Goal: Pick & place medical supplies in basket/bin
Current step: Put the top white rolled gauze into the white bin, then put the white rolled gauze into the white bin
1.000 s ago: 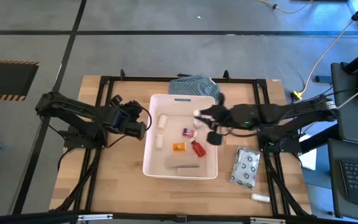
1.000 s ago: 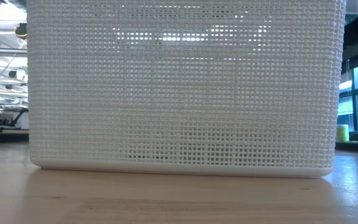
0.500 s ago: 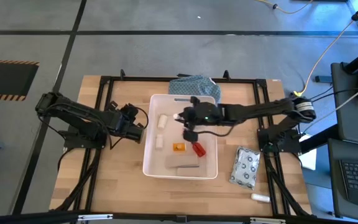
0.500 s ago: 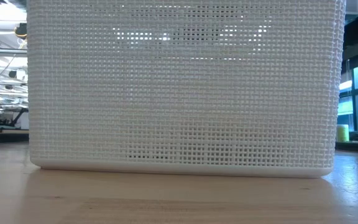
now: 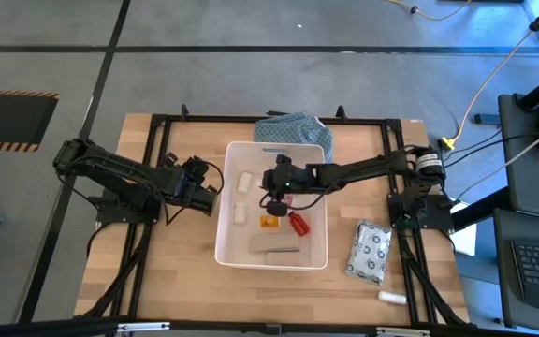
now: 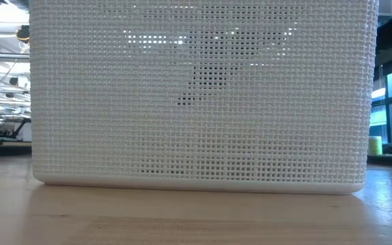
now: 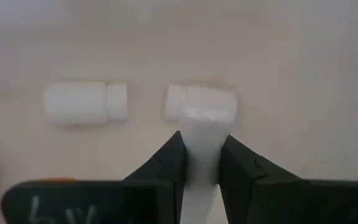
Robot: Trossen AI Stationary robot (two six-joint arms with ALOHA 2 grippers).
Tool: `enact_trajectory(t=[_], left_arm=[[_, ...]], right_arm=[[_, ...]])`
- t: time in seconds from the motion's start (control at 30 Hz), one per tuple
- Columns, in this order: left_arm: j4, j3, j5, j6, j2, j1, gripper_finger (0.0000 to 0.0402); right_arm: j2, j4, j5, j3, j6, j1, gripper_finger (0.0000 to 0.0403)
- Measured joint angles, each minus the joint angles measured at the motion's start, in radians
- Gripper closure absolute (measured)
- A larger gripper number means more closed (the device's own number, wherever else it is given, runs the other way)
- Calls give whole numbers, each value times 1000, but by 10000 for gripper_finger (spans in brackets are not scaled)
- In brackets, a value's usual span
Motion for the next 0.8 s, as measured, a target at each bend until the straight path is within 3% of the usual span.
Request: enact_trajectory(t=[0.27,0.63,0.8], left_arm=[[4,0,0,0,0,0,369],[26,0,0,1,0,0,370],[27,0,8,1,1,0,368]], right_arm=[[26,-10,0,0,2,0,321],[11,-28,1,3,0,0,237],[-14,-153,0,72,-3,0,212]])
